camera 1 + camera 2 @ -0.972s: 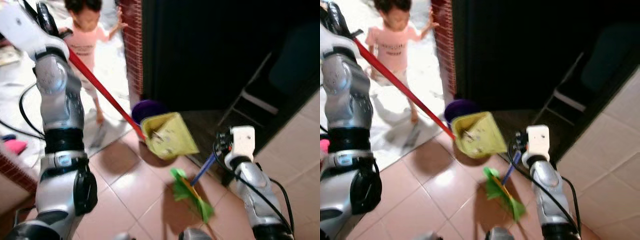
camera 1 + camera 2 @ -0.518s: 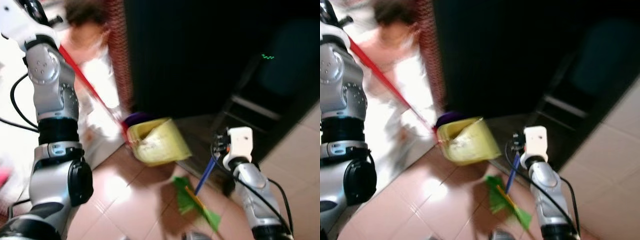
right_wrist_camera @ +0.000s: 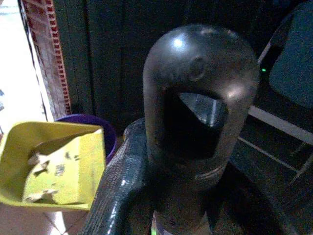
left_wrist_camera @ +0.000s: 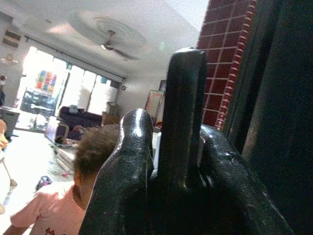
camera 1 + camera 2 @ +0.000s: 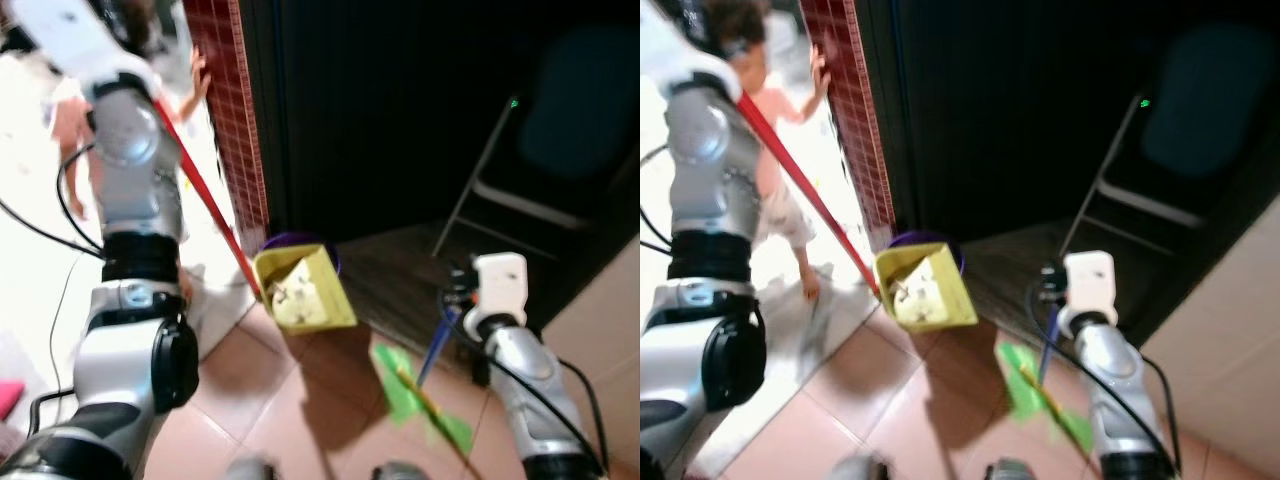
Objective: Sweep floor
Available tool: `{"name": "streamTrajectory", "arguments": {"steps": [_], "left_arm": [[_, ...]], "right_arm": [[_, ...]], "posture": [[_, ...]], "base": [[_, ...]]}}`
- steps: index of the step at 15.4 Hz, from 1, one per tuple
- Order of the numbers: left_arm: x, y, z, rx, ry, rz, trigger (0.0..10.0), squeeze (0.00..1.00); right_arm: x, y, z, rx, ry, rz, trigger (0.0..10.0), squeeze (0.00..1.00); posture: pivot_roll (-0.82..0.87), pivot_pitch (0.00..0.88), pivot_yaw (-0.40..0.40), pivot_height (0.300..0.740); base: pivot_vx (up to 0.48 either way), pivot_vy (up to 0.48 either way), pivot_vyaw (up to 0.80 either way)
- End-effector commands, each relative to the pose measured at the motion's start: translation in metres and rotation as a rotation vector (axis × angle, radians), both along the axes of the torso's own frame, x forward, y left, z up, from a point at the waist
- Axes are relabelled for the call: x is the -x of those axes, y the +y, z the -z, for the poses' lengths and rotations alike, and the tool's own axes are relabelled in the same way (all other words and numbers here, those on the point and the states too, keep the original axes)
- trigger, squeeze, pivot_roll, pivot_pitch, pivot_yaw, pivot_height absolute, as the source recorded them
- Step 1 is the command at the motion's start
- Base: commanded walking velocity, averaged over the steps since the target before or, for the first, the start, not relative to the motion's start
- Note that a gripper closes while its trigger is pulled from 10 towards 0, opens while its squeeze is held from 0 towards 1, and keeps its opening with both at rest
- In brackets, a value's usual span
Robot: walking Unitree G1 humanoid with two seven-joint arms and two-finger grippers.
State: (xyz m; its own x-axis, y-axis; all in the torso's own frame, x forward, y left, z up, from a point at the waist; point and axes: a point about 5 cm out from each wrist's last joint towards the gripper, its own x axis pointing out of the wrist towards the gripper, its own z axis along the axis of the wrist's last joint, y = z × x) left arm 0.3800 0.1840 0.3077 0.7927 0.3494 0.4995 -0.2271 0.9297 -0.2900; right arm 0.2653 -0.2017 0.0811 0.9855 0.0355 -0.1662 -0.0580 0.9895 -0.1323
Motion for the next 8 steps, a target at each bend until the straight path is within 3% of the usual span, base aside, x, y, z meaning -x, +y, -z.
{"name": "streamTrajectory", "arguments": {"steps": [1,8], "left_arm": [[0.0072,0.0122,-0.0165,0.037,-0.081,-0.046,10.0,0.00],[0.0110,0.0041,-0.0116,-0.019,-0.083,-0.028,10.0,0.00]], "right_arm": [[0.0000,0.0111,0.0066,-0.036,0.040,-0.034,10.0,0.00],[0.0007,0.0143,0.0075,-0.035,0.038,-0.046,10.0,0.00]], "posture": [[-0.15,0.000,0.042,0.740],[-0.14,0.000,0.051,0.740]], "base": [[0.307,0.368,0.00],[0.480,0.000,0.00]]}}
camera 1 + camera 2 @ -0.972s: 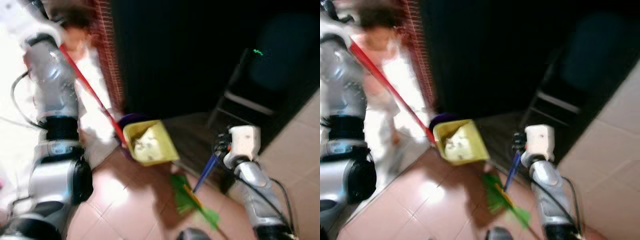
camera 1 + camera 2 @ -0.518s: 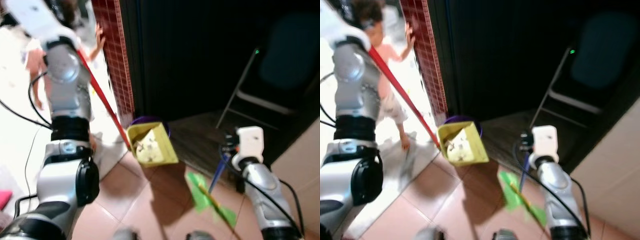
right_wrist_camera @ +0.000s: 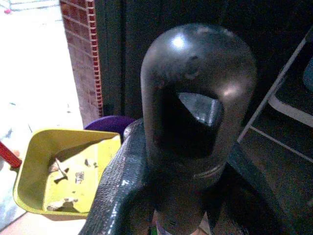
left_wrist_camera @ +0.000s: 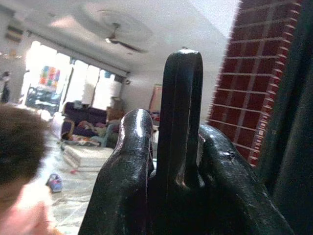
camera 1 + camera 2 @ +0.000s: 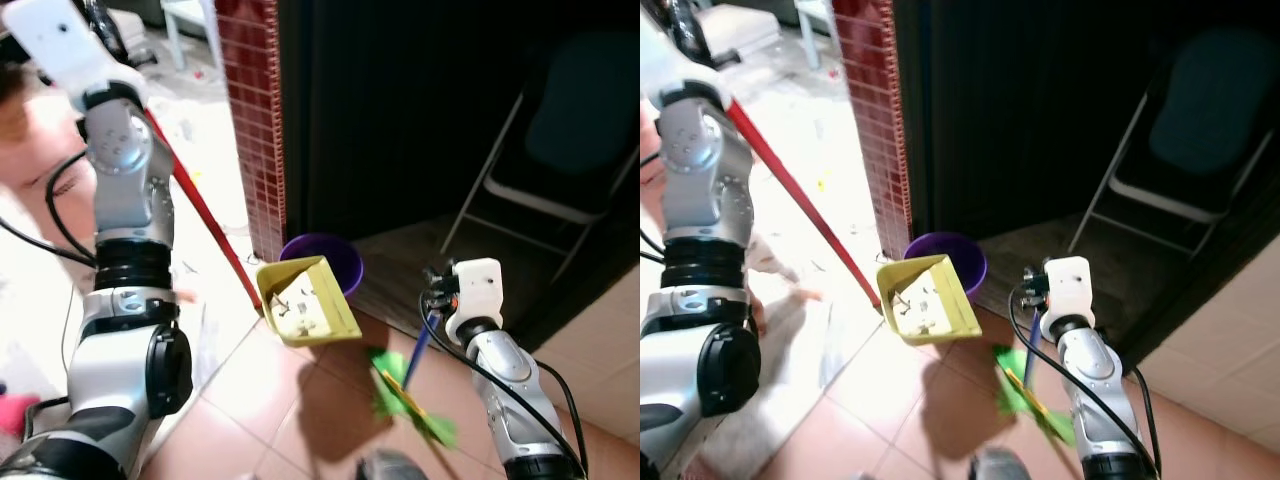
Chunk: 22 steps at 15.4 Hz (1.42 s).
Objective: Sweep floor
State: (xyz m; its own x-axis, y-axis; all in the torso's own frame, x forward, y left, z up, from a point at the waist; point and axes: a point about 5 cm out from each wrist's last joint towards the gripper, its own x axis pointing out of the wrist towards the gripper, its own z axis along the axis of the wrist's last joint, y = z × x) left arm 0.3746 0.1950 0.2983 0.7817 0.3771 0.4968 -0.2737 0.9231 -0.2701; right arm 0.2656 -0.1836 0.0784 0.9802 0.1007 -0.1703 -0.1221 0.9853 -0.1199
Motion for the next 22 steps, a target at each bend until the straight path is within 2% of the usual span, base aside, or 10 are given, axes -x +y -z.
{"name": "streamTrajectory", "arguments": {"steps": [1,5,8,11,15,17,19,22], "left_arm": [[0.006,-0.007,-0.021,-0.006,-0.094,0.021,10.0,0.00],[0.008,-0.003,-0.029,0.004,-0.124,-0.020,10.0,0.00],[0.011,-0.006,-0.042,-0.049,-0.191,-0.046,10.0,0.00],[0.013,-0.029,-0.042,-0.087,-0.222,-0.014,10.0,0.00],[0.019,-0.073,-0.027,-0.159,-0.234,0.098,10.0,0.00],[0.024,-0.095,-0.025,-0.216,-0.262,0.154,10.0,0.00],[0.029,-0.116,-0.034,-0.283,-0.325,0.232,10.0,0.00],[0.038,-0.144,-0.044,-0.368,-0.414,0.353,10.0,0.00]], "right_arm": [[0.001,-0.003,0.005,-0.023,0.035,0.016,10.0,0.00],[0.001,-0.003,0.005,-0.023,0.036,0.012,10.0,0.00],[0.000,-0.003,0.005,-0.024,0.034,0.014,10.0,0.00],[0.000,-0.002,0.004,-0.022,0.029,0.016,10.0,0.00],[0.000,-0.002,0.004,-0.028,0.024,0.020,10.0,0.00],[0.000,-0.001,-0.004,-0.023,-0.010,0.013,10.0,0.00],[0.007,-0.003,-0.008,0.039,-0.043,-0.006,10.0,0.00],[0.013,-0.005,-0.006,0.045,-0.043,0.016,10.0,0.00]], "posture": [[-0.14,0.000,0.051,0.740],[-0.14,0.000,0.051,0.740],[-0.14,0.000,0.050,0.740],[-0.15,0.000,0.049,0.740],[-0.15,0.000,0.055,0.740],[-0.16,0.000,0.063,0.740],[-0.16,0.000,0.075,0.740],[-0.17,0.000,0.095,0.740]], "base": [[0.480,0.000,0.00],[0.480,0.000,0.00],[0.000,0.000,0.00],[0.000,0.000,0.00],[0.000,0.000,0.00],[0.000,0.000,0.00],[0.000,0.000,0.00],[0.000,0.000,0.00]]}}
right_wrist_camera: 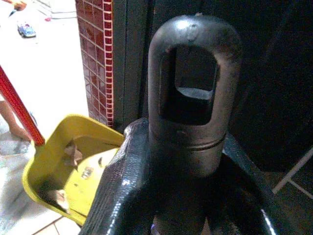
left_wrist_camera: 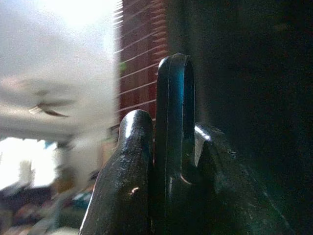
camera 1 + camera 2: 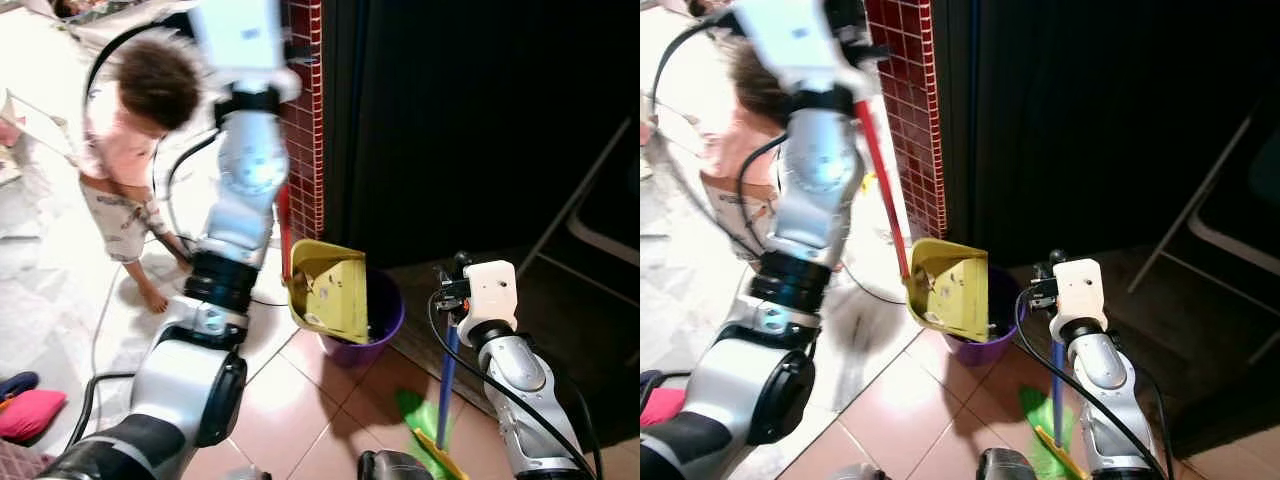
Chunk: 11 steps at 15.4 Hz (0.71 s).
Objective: Sweep floor
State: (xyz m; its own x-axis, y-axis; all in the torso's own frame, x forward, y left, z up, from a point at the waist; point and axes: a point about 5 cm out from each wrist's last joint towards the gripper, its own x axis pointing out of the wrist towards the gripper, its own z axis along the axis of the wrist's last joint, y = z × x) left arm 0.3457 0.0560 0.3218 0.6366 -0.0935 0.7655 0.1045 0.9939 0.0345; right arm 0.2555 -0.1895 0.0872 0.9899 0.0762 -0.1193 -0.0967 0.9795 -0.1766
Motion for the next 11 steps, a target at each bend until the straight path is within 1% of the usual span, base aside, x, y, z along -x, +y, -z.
{"name": "streamTrajectory", "arguments": {"steps": [1,3,5,6,7,8,10,11], "left_arm": [[0.015,-0.017,-0.022,-0.048,-0.143,0.084,10.0,0.00],[0.027,-0.039,-0.021,-0.094,-0.172,0.203,10.0,0.00],[0.037,-0.055,-0.018,-0.141,-0.196,0.312,10.0,0.00],[0.045,-0.066,-0.016,-0.182,-0.212,0.421,10.0,0.00],[0.049,-0.071,-0.013,-0.200,-0.217,0.455,10.0,0.00],[0.061,-0.081,-0.007,-0.250,-0.251,0.533,10.0,0.00],[0.082,-0.090,0.005,-0.318,-0.319,0.606,10.0,0.00],[0.087,-0.093,0.009,-0.337,-0.334,0.627,10.0,0.00]], "right_arm": [[0.003,0.002,0.003,-0.011,0.013,0.002,10.0,0.00],[0.003,0.003,0.003,-0.014,0.011,0.004,10.0,0.00],[0.003,0.004,0.003,-0.015,0.008,0.007,10.0,0.00],[0.003,0.004,0.003,-0.015,0.007,0.008,10.0,0.00],[0.003,0.004,0.003,-0.015,0.006,0.008,10.0,0.00],[0.003,0.003,0.004,-0.014,0.005,0.008,10.0,0.00],[0.003,0.003,0.004,-0.012,0.004,0.007,10.0,0.00],[0.002,0.003,0.004,-0.012,0.004,0.006,10.0,0.00]], "posture": [[-0.17,0.000,0.106,0.740],[-0.17,0.000,0.111,0.740],[-0.17,0.000,0.118,0.740],[-0.17,0.000,0.120,0.740],[-0.17,0.000,0.120,0.740],[-0.17,0.000,0.120,0.740],[-0.17,0.000,0.117,0.740],[-0.17,0.000,0.114,0.740]], "base": [[0.000,0.000,0.00],[0.000,0.000,0.00],[0.000,0.000,0.00],[0.000,0.000,0.00],[0.000,0.000,0.00],[0.000,0.000,0.00],[0.000,0.000,0.00],[0.000,0.000,0.00]]}}
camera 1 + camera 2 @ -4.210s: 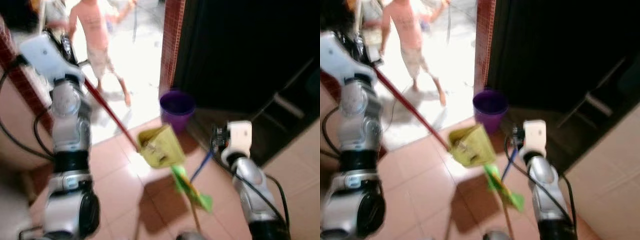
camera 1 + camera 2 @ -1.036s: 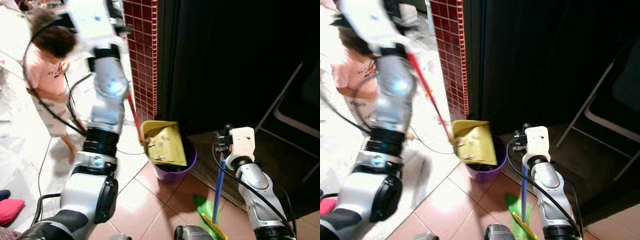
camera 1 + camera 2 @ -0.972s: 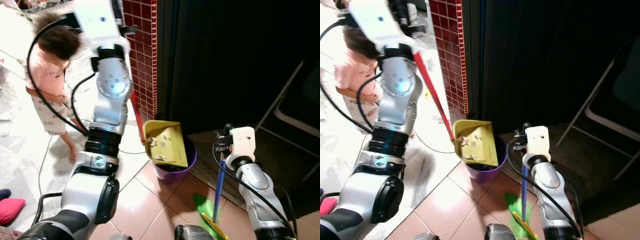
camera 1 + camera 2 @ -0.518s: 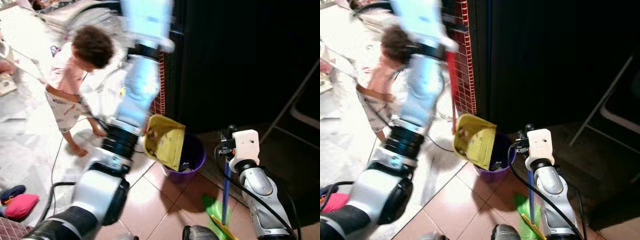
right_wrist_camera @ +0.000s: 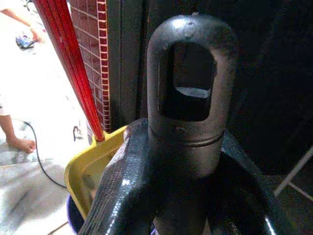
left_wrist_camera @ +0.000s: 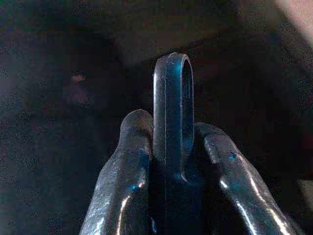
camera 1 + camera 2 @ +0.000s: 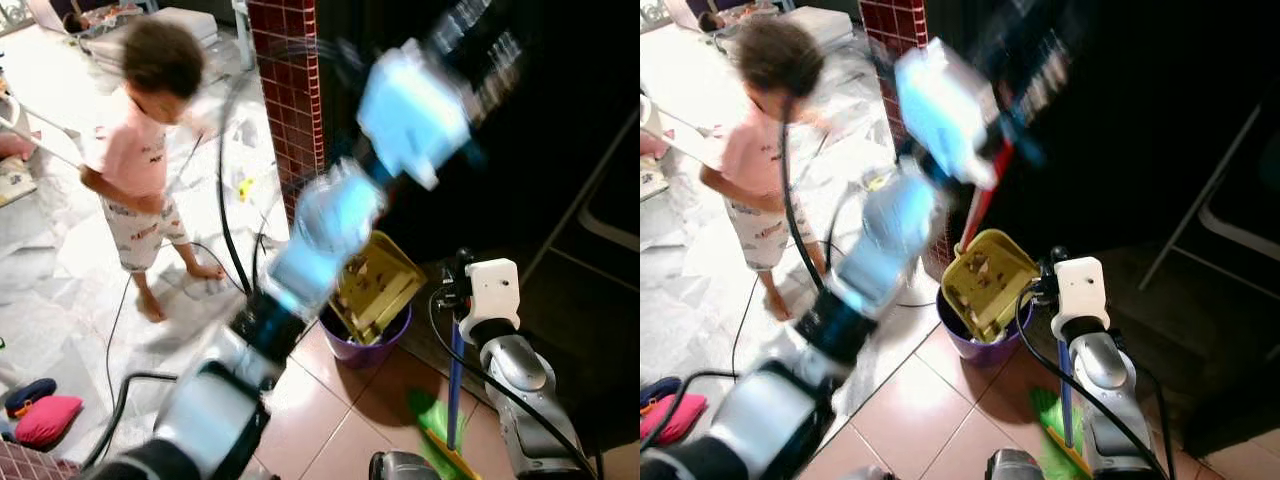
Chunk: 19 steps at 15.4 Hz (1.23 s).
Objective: Sweep floor
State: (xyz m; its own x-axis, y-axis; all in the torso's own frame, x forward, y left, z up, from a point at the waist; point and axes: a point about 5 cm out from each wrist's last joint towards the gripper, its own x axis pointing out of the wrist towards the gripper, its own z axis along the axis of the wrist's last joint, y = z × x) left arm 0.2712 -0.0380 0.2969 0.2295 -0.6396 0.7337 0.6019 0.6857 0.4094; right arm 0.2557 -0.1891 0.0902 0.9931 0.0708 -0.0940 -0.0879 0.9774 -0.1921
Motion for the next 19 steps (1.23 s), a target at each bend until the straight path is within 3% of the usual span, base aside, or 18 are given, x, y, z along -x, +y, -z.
{"name": "streamTrajectory", "arguments": {"steps": [1,5,9,11,12,14,17,19], "left_arm": [[0.018,-0.001,-0.013,0.006,-0.137,0.052,10.0,0.00],[0.018,0.000,-0.002,-0.077,-0.192,0.057,10.0,0.00],[0.020,0.007,0.000,-0.155,-0.392,-0.013,10.0,0.00],[0.014,0.008,-0.002,-0.139,-0.355,-0.036,10.0,0.00],[0.024,0.004,0.003,-0.174,-0.420,0.009,10.0,0.00],[0.020,0.004,0.007,-0.149,-0.336,-0.005,10.0,0.00],[0.015,0.006,0.006,-0.127,-0.327,-0.045,10.0,0.00],[-0.007,0.022,-0.006,-0.049,-0.220,-0.179,10.0,0.00]], "right_arm": [[0.002,0.003,0.007,-0.024,0.030,-0.001,10.0,0.00],[0.000,0.003,0.007,-0.020,0.029,-0.008,10.0,0.00],[-0.001,0.001,0.006,-0.018,0.028,-0.008,10.0,0.00],[-0.002,0.000,0.006,-0.016,0.027,-0.009,10.0,0.00],[-0.003,0.000,0.006,-0.014,0.027,-0.010,10.0,0.00],[-0.004,0.000,0.006,-0.013,0.026,-0.014,10.0,0.00],[-0.004,-0.001,0.006,-0.011,0.028,-0.012,10.0,0.00],[-0.004,-0.002,0.006,-0.012,0.032,-0.016,10.0,0.00]], "posture": [[-0.17,0.000,0.112,0.740],[-0.17,0.000,0.104,0.740],[-0.17,0.000,0.099,0.740],[-0.17,0.000,0.093,0.740],[-0.17,0.000,0.090,0.740],[-0.17,0.000,0.093,0.740],[-0.17,0.000,0.090,0.740],[-0.17,0.000,0.086,0.740]], "base": [[0.000,0.000,0.00],[0.000,0.000,0.00],[0.000,0.000,0.00],[0.000,0.000,0.00],[0.000,0.000,0.00],[0.000,0.000,0.00],[0.000,0.000,0.00],[0.000,0.000,0.00]]}}
